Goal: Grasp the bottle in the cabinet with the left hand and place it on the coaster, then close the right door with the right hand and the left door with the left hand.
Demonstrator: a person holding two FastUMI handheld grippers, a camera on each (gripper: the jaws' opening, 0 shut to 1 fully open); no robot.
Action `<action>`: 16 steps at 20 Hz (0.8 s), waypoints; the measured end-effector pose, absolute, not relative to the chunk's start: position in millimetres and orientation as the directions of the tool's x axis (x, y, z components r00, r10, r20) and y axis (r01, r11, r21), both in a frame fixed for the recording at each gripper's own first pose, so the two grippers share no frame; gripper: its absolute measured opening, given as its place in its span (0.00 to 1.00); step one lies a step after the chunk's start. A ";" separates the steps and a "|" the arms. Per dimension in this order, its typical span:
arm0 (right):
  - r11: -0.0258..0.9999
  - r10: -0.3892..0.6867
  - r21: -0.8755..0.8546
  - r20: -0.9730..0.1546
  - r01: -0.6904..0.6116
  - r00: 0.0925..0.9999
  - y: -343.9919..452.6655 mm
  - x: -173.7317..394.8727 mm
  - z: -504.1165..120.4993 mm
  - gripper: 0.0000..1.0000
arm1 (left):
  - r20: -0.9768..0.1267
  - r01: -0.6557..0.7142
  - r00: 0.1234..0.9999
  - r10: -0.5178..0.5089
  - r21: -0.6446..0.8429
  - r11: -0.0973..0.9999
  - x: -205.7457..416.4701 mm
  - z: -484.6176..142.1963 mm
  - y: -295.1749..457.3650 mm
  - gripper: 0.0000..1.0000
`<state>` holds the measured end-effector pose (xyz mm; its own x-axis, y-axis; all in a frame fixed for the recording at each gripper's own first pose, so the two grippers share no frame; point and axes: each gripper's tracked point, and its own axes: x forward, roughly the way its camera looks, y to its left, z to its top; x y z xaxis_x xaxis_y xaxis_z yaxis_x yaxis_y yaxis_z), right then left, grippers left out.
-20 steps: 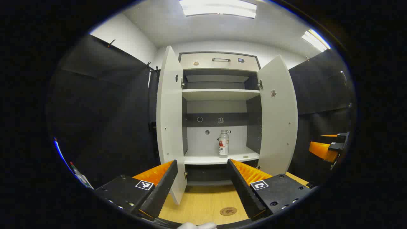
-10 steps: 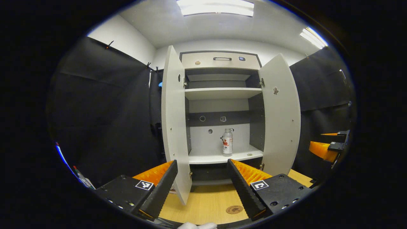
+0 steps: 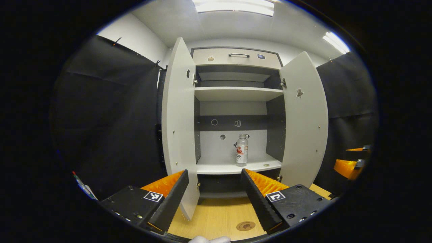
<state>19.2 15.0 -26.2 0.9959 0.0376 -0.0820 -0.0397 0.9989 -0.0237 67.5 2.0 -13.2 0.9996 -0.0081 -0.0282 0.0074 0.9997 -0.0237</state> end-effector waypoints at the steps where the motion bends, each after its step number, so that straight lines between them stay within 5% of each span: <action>1: 0.999 0.044 -0.028 -0.081 -0.046 0.996 14.8 21.3 -23.7 0.83 | -0.019 0.016 1.000 -0.016 -0.027 1.000 82.2 -9.3 -2.5 0.99; 16: 0.997 -0.002 -0.073 -0.045 -0.002 0.999 -23.7 72.7 2.6 0.83 | 0.087 0.095 0.992 -0.096 0.021 0.995 338.8 21.3 -96.9 0.96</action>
